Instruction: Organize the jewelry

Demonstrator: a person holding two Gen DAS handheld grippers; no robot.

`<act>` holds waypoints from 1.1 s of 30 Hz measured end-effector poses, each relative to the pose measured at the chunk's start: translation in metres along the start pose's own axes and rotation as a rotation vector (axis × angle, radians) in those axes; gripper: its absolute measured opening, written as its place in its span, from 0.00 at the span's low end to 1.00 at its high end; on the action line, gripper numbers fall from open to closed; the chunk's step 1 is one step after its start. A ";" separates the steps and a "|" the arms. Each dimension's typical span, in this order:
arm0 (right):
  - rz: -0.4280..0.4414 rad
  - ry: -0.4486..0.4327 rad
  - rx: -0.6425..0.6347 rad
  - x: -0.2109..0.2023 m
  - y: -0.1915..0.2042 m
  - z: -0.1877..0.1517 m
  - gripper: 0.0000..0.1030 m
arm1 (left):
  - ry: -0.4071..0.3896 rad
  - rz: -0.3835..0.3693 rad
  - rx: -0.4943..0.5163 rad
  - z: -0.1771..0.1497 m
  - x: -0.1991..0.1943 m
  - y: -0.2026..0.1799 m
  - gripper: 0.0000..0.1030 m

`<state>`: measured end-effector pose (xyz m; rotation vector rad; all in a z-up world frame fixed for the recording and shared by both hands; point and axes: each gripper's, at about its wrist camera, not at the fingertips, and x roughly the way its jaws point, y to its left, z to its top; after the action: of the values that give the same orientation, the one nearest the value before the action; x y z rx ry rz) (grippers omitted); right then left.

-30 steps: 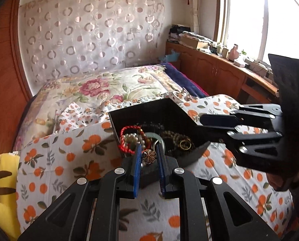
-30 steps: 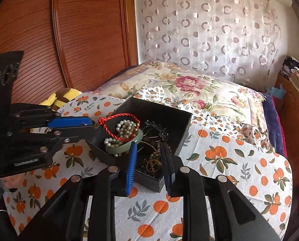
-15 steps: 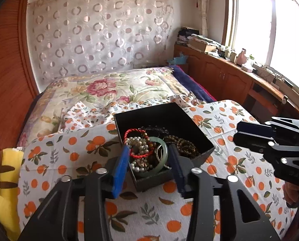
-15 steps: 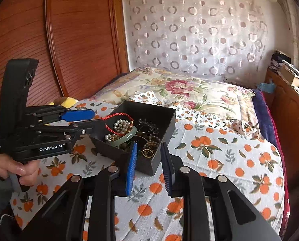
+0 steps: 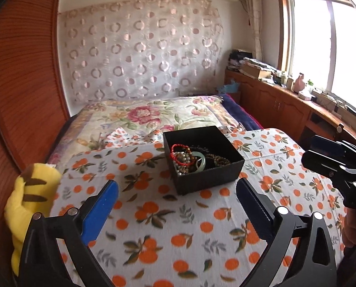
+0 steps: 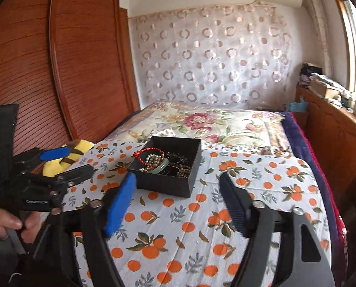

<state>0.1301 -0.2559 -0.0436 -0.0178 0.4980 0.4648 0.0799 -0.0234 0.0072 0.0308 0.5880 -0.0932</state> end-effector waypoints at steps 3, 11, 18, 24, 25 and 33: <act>-0.023 -0.022 0.017 -0.013 0.003 -0.008 0.94 | -0.013 0.011 -0.006 -0.007 -0.016 0.001 0.92; -0.078 -0.033 0.033 -0.025 0.007 -0.017 0.97 | -0.022 0.044 -0.018 -0.020 -0.039 0.002 0.92; -0.086 -0.037 0.040 -0.024 0.007 -0.019 0.98 | -0.034 0.050 -0.026 -0.023 -0.045 0.003 0.92; -0.097 -0.042 0.040 -0.025 0.007 -0.019 0.97 | -0.037 0.048 -0.025 -0.023 -0.047 0.002 0.92; -0.096 -0.041 0.040 -0.025 0.007 -0.019 0.97 | -0.038 0.048 -0.025 -0.023 -0.047 0.002 0.92; -0.106 -0.043 0.042 -0.026 0.004 -0.019 0.97 | -0.038 0.048 -0.026 -0.023 -0.047 0.002 0.92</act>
<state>0.0998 -0.2661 -0.0476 0.0063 0.4623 0.3499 0.0287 -0.0159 0.0138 0.0175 0.5504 -0.0393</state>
